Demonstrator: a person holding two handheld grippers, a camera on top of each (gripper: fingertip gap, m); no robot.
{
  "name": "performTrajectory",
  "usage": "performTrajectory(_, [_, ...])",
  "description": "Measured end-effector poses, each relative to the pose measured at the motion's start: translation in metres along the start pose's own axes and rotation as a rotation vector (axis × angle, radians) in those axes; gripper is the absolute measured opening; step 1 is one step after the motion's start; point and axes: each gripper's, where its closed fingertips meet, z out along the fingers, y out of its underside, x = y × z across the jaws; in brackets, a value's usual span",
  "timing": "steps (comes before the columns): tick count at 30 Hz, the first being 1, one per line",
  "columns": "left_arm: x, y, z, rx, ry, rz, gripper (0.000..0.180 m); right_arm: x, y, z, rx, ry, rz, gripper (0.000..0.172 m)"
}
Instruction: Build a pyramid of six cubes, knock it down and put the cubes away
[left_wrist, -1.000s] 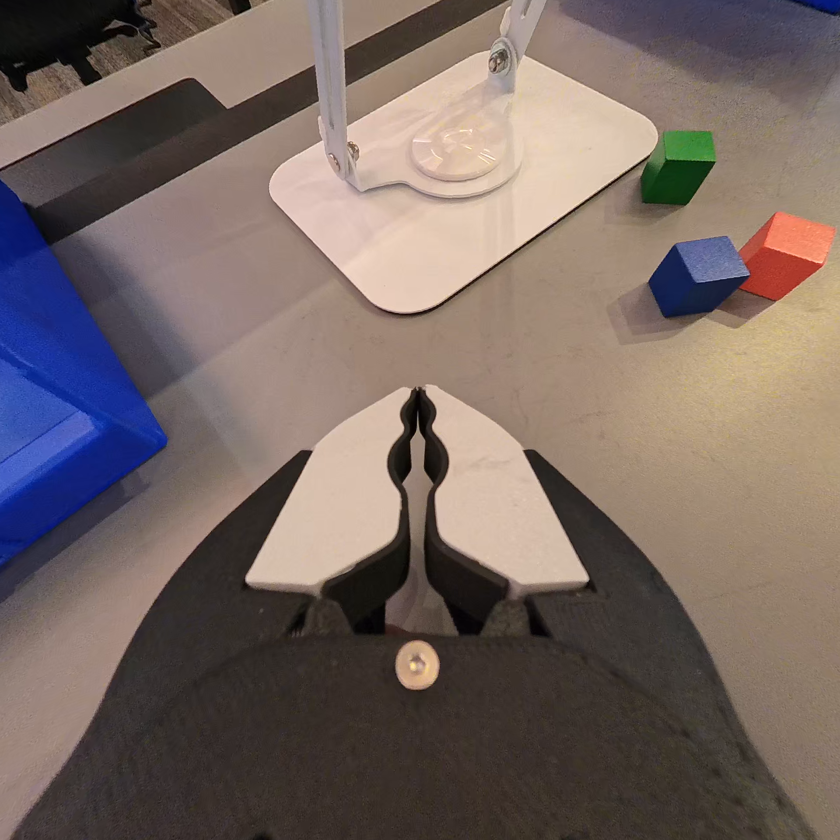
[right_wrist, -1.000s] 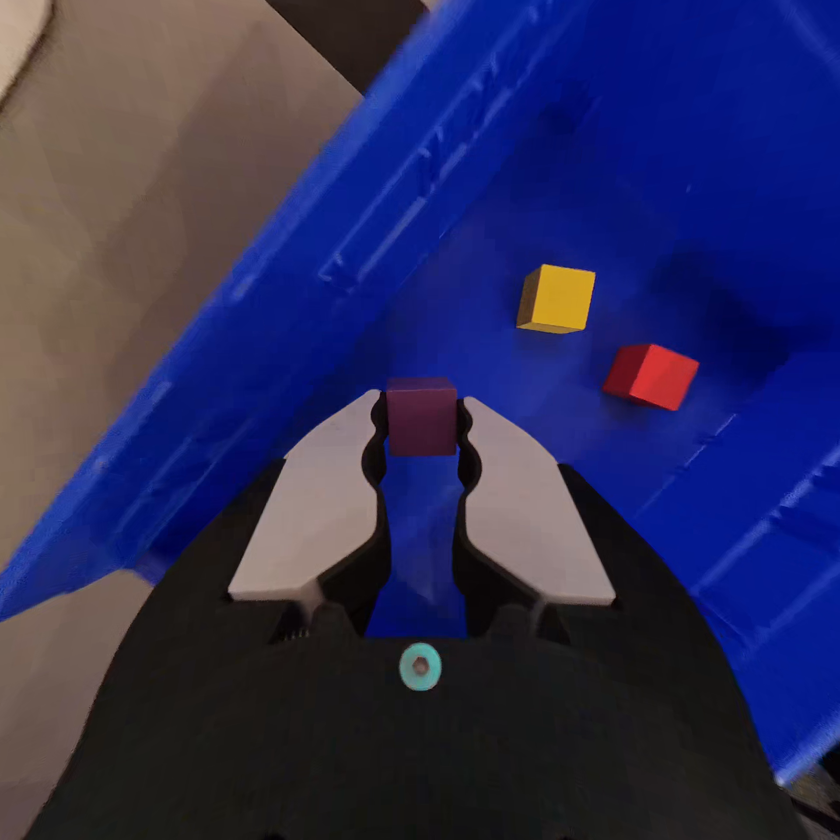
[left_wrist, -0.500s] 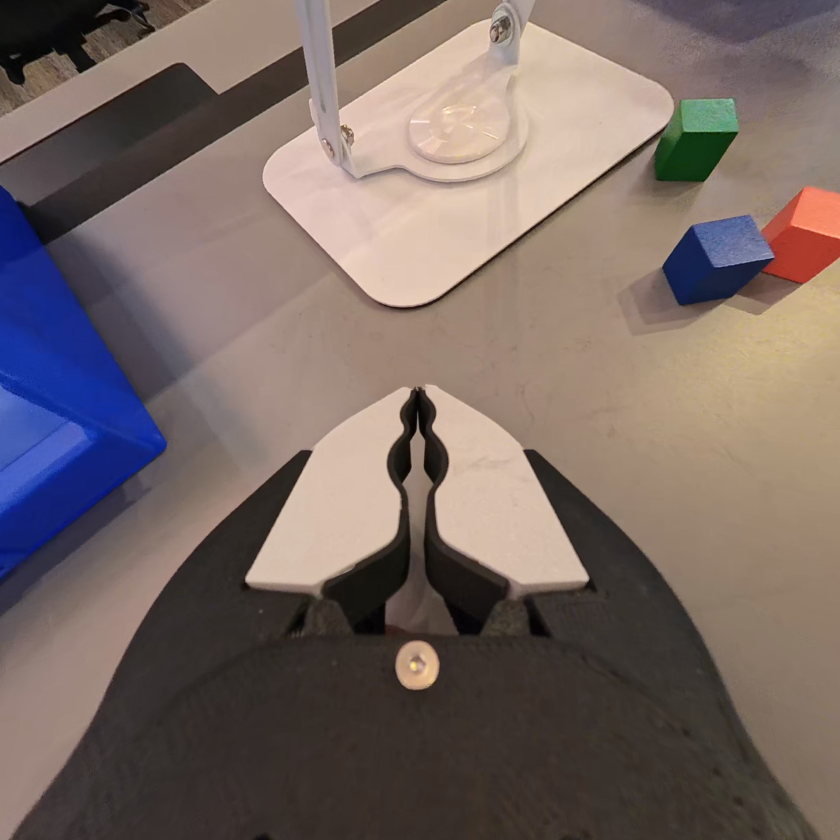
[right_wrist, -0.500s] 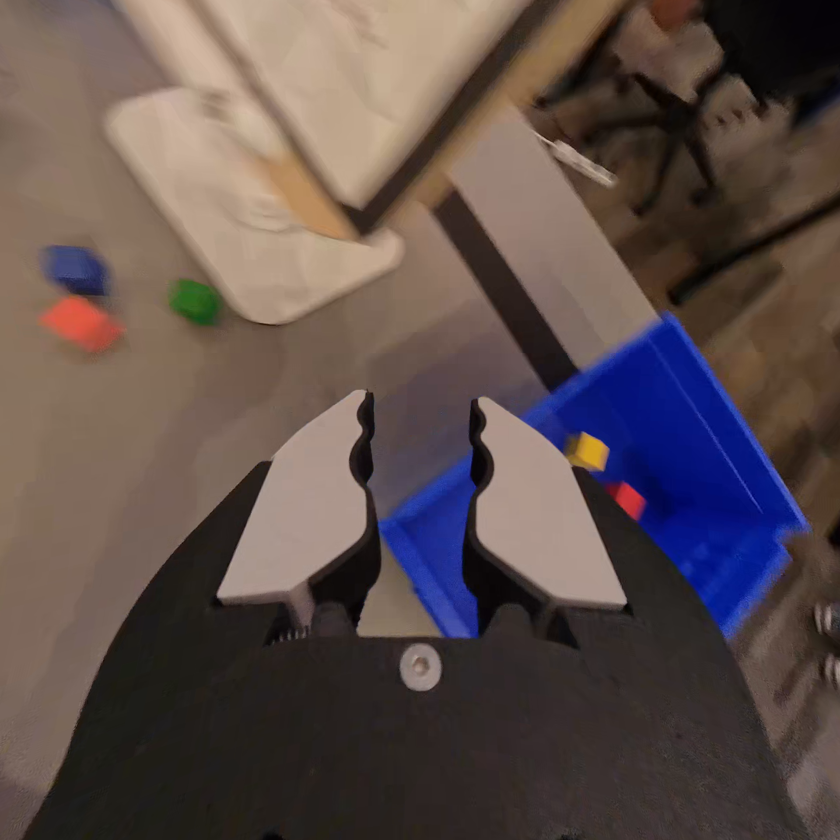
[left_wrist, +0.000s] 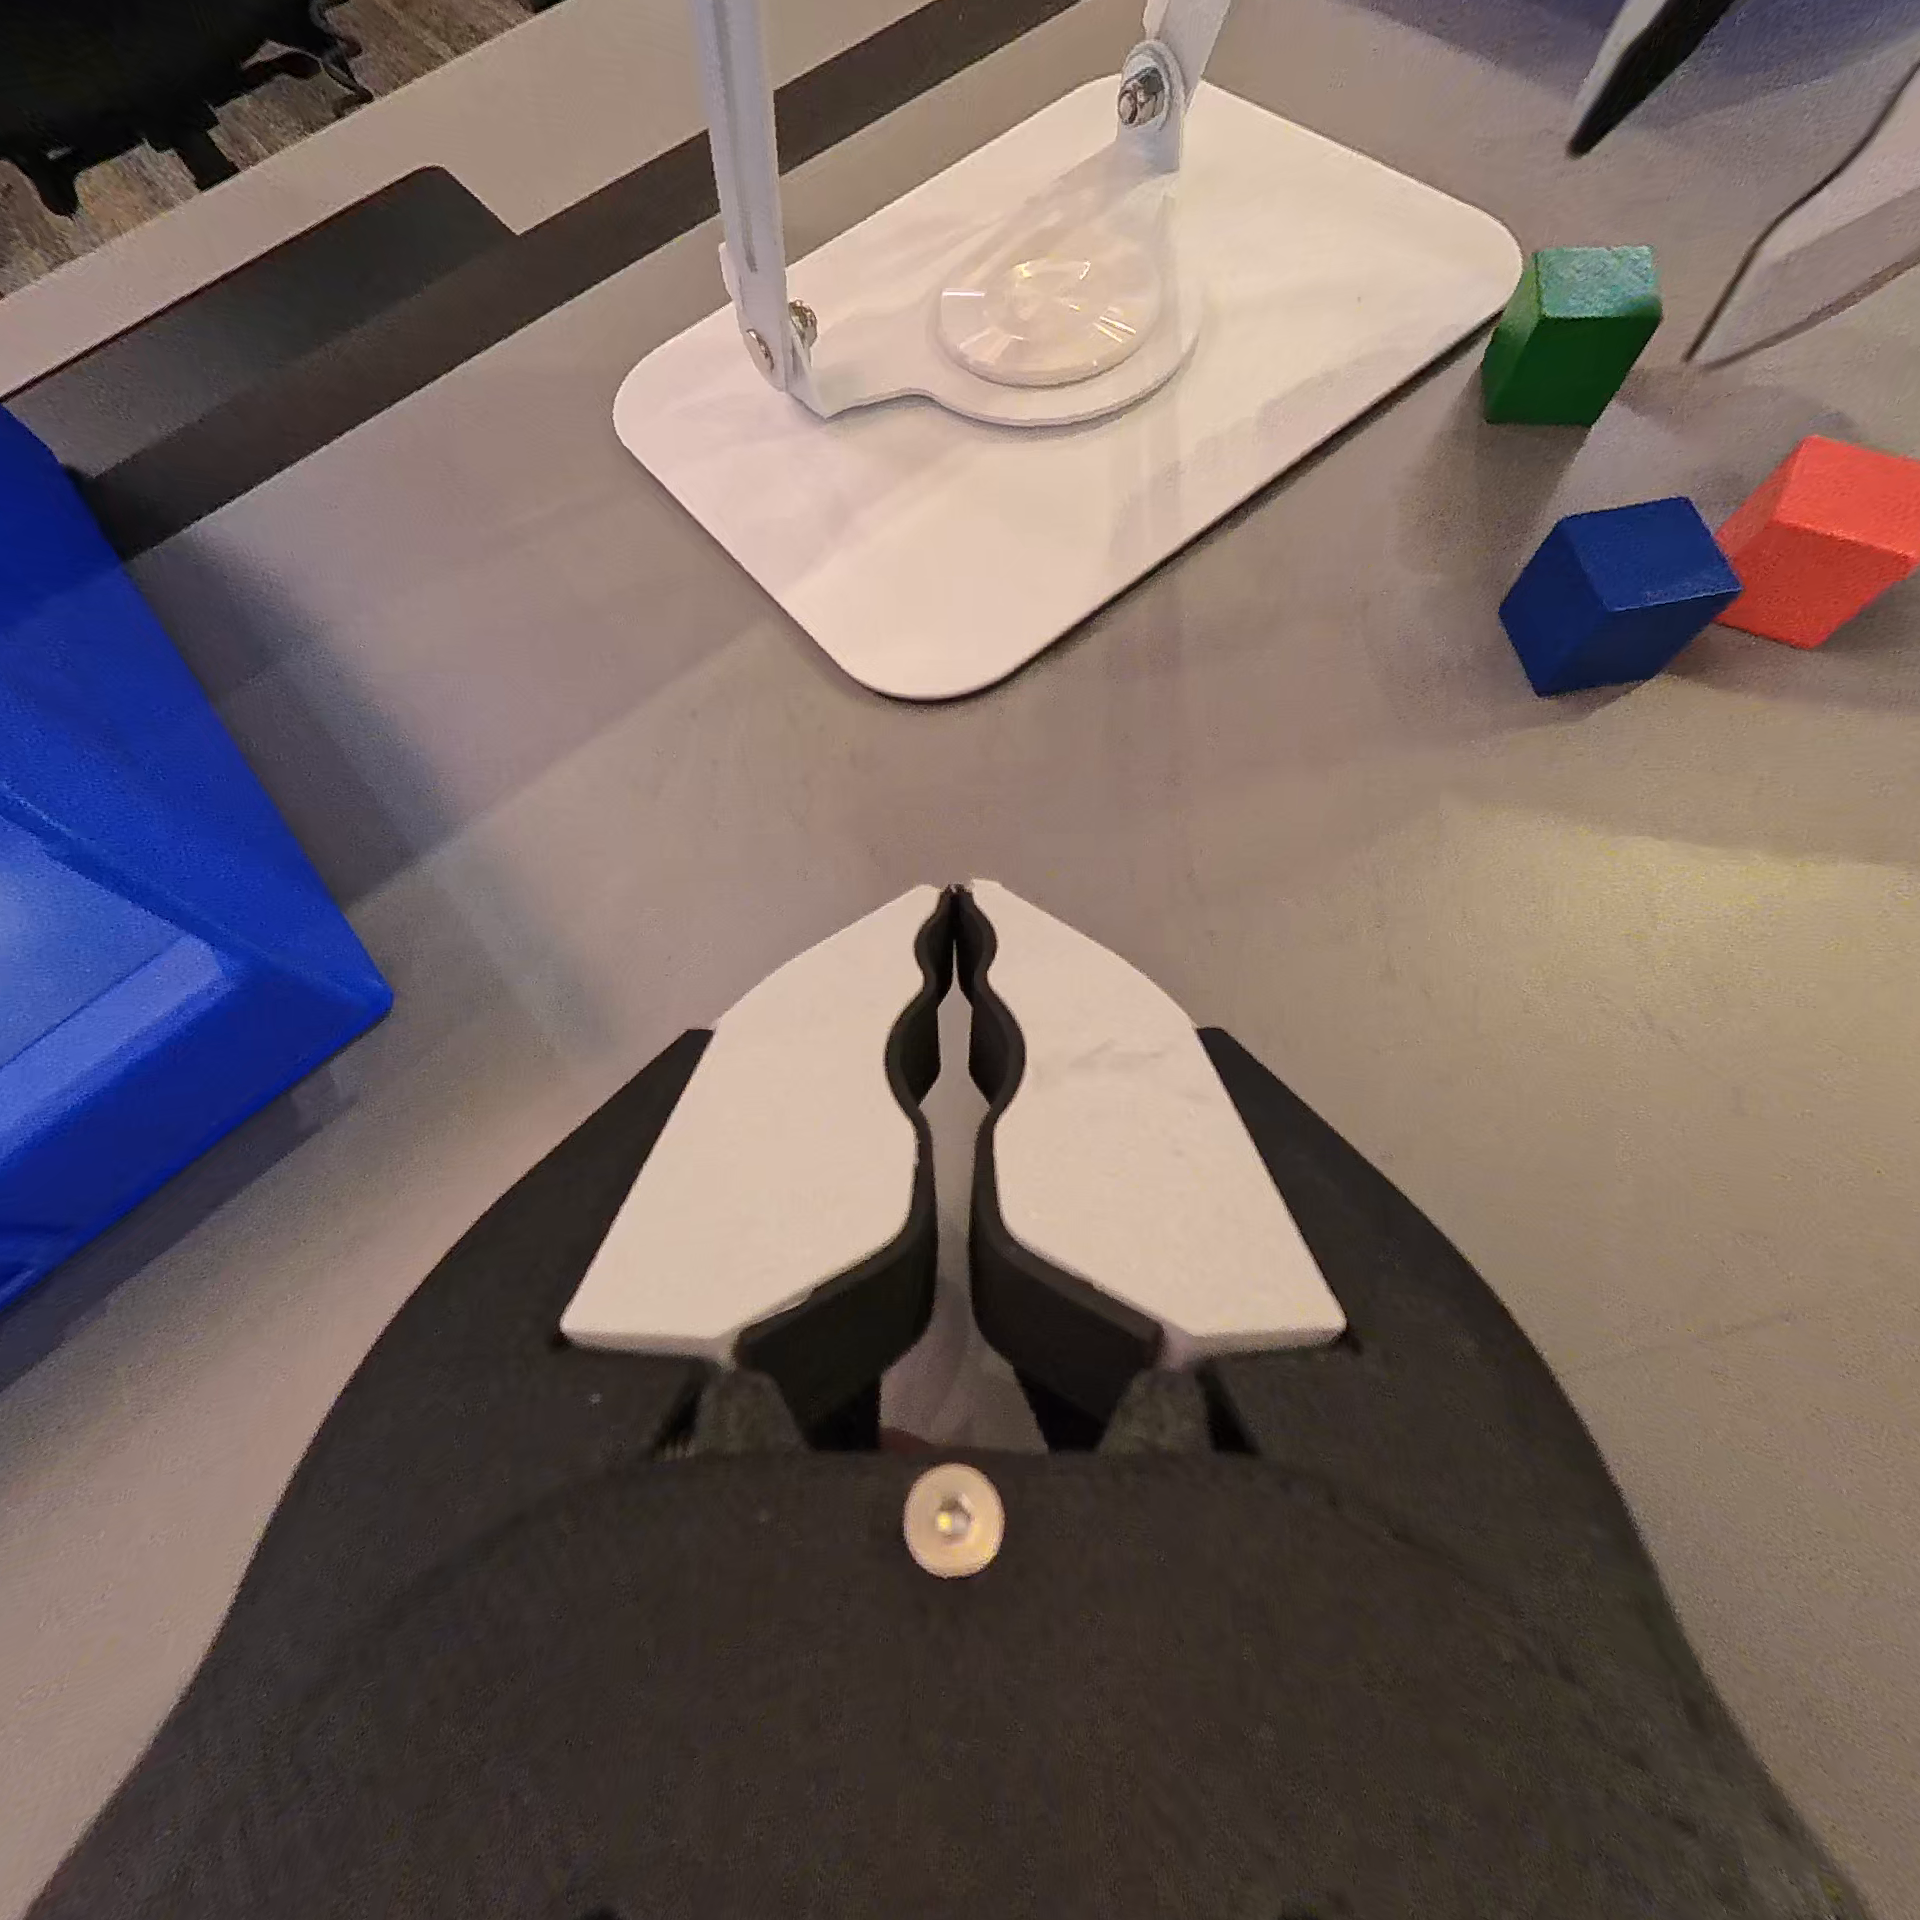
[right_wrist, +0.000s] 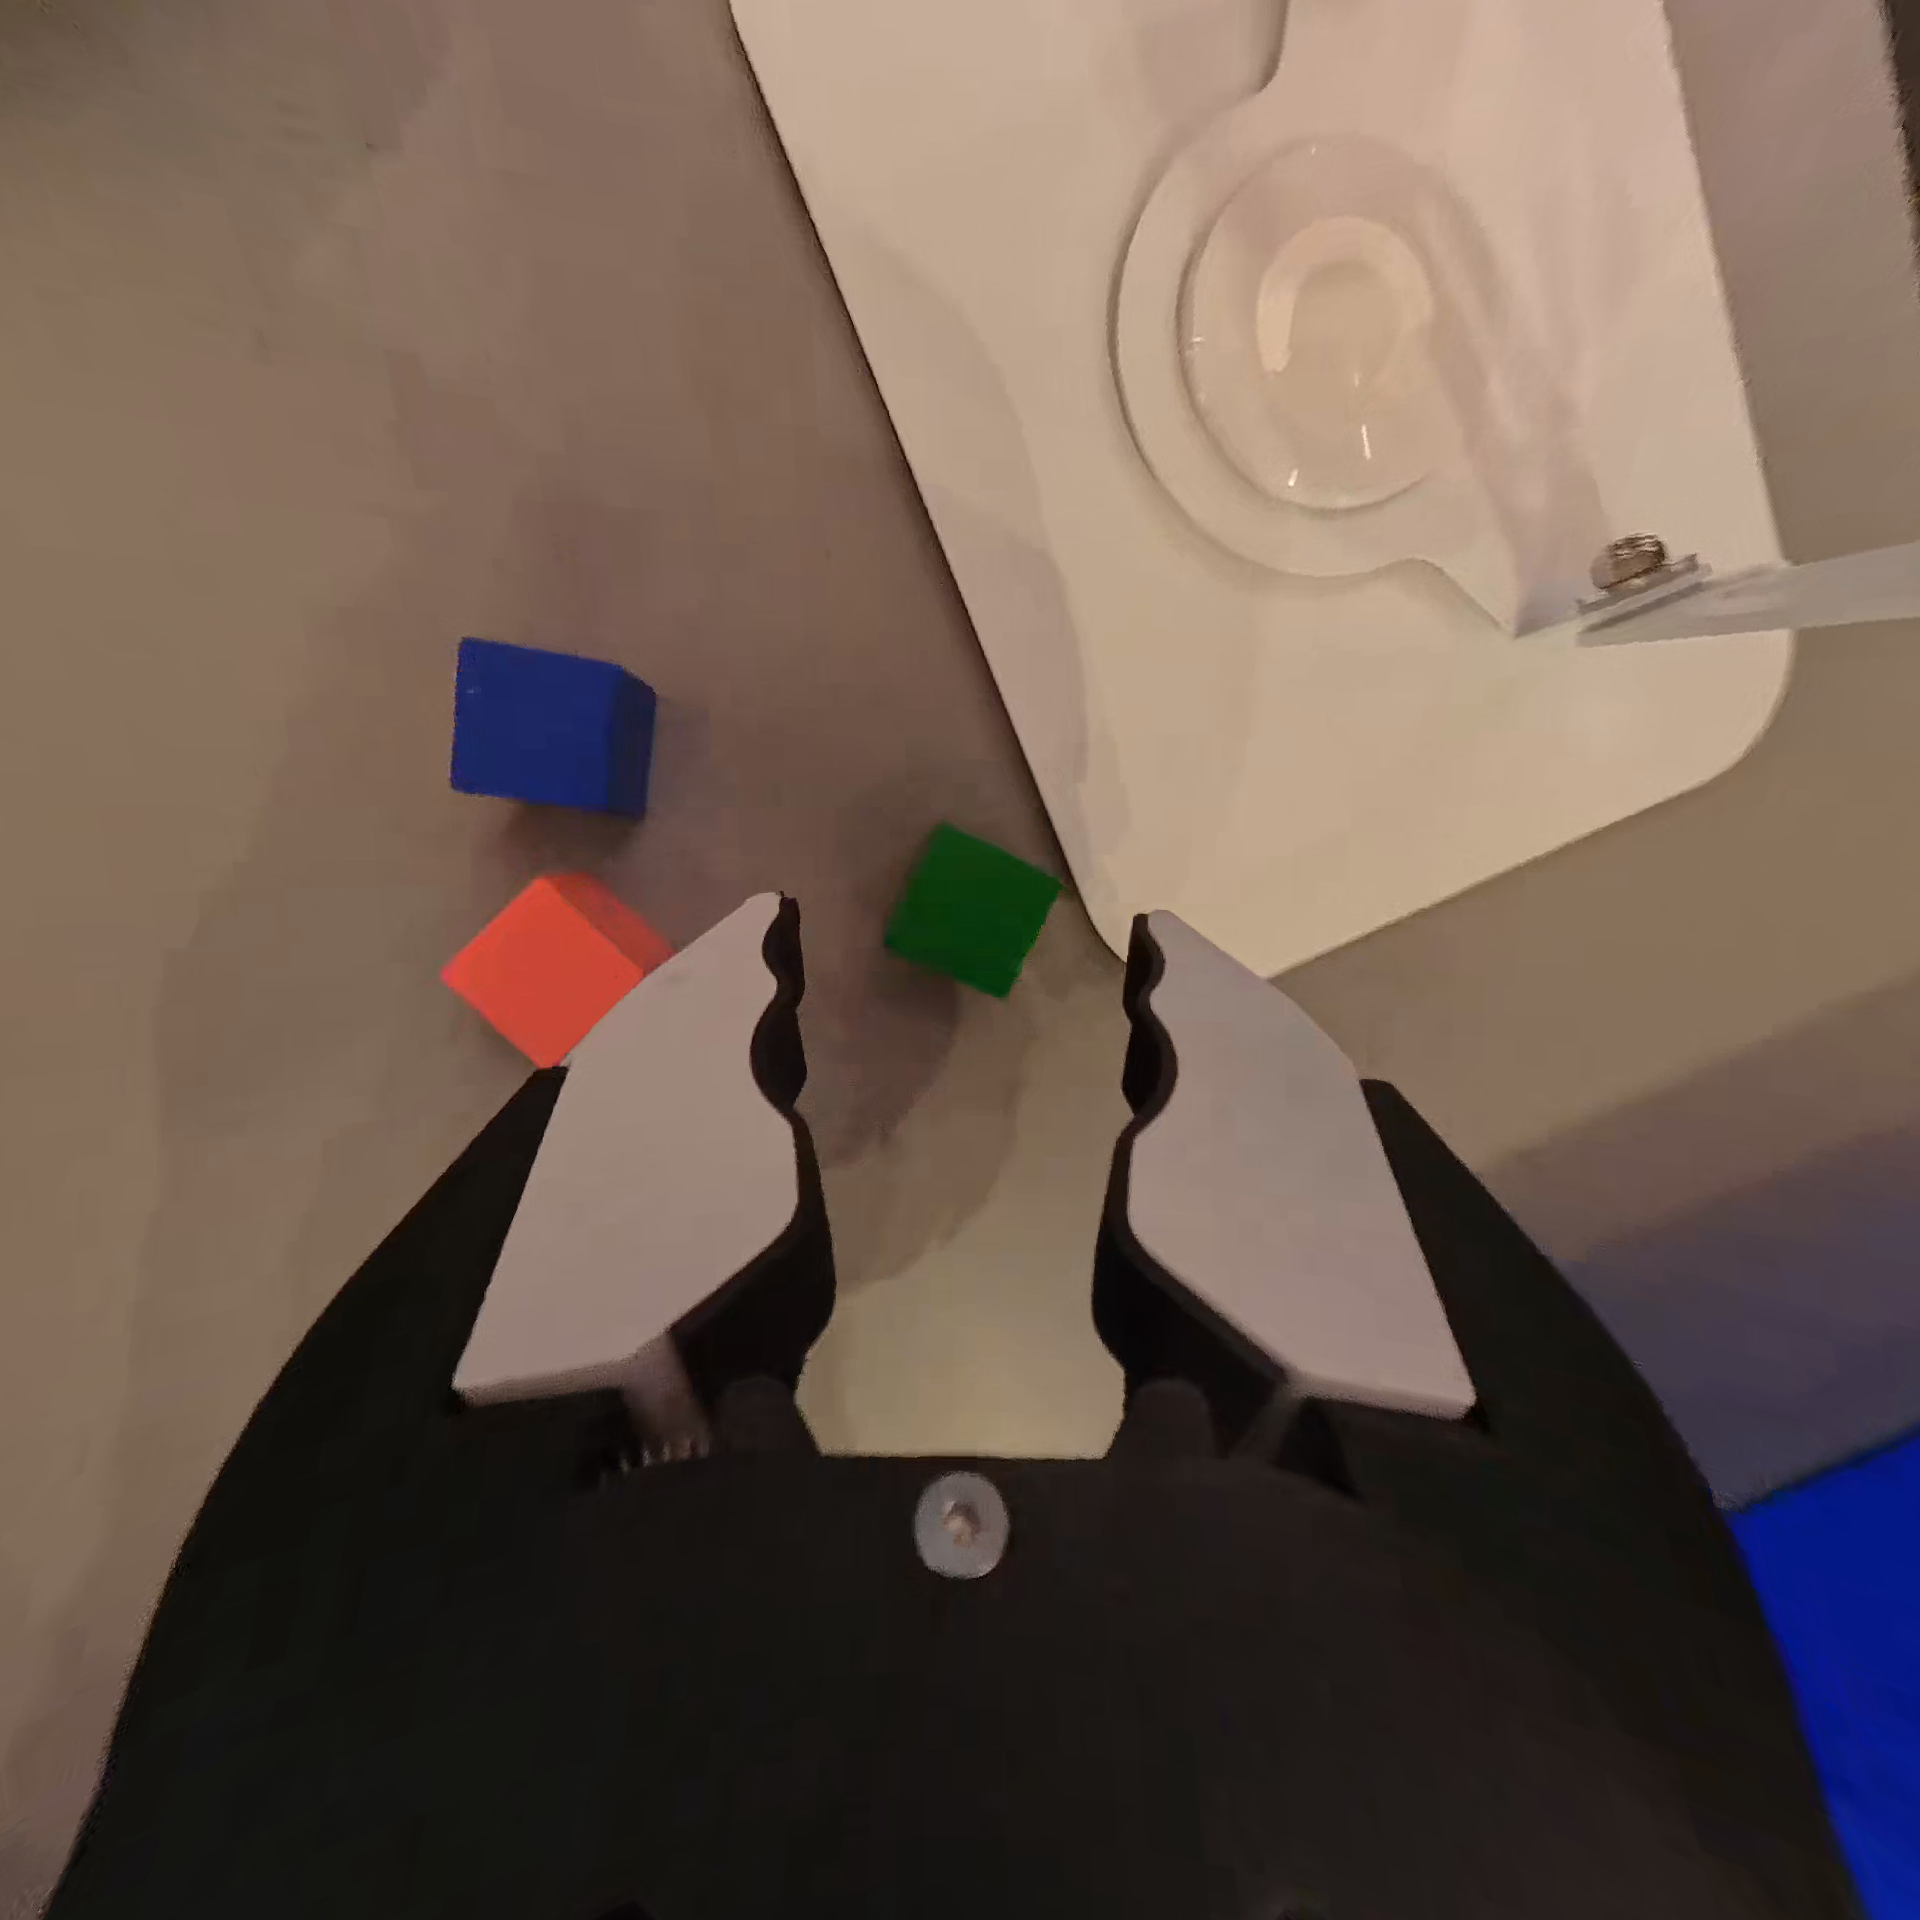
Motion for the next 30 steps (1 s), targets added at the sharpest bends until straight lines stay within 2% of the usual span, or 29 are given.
performTrajectory(2, [0.001, 0.000, 0.000, -0.002, 0.007, 0.004, 0.000, -0.003, -0.001, 0.008, -0.007, -0.043, 0.027, 0.058])
performTrajectory(5, [0.003, 0.001, 0.001, -0.007, 0.015, 0.008, 0.000, 0.003, 0.005, 0.018, -0.046, -0.022, 0.024, 0.051])
performTrajectory(7, [0.003, 0.001, 0.001, -0.009, 0.019, 0.009, 0.000, -0.002, 0.006, 0.025, -0.048, -0.078, 0.037, 0.035])
performTrajectory(11, [0.003, 0.001, 0.001, -0.011, 0.017, 0.011, 0.000, -0.002, 0.003, 0.017, -0.025, -0.087, 0.013, 0.031])
performTrajectory(14, [0.002, 0.001, 0.001, -0.007, 0.015, 0.006, 0.000, -0.003, -0.001, -0.024, 0.037, -0.065, -0.022, 0.031])
performTrajectory(17, [0.002, 0.001, 0.001, -0.013, 0.016, 0.007, 0.000, 0.028, 0.003, -0.094, 0.152, 0.043, 0.020, 0.030])
performTrajectory(20, [0.003, 0.002, 0.003, -0.022, 0.013, 0.014, 0.000, 0.099, 0.035, -0.161, 0.228, 0.224, 0.167, 0.030])
performTrajectory(23, [0.003, 0.002, 0.004, -0.030, 0.010, 0.019, 0.000, 0.180, 0.093, -0.188, 0.202, 0.366, 0.359, 0.030])
performTrajectory(26, [0.002, 0.003, 0.005, -0.036, -0.001, 0.025, 0.000, 0.234, 0.155, -0.171, 0.080, 0.403, 0.503, 0.031])
performTrajectory(30, [0.001, 0.004, 0.006, -0.046, -0.013, 0.030, 0.000, 0.270, 0.205, -0.123, -0.037, 0.377, 0.614, 0.031])
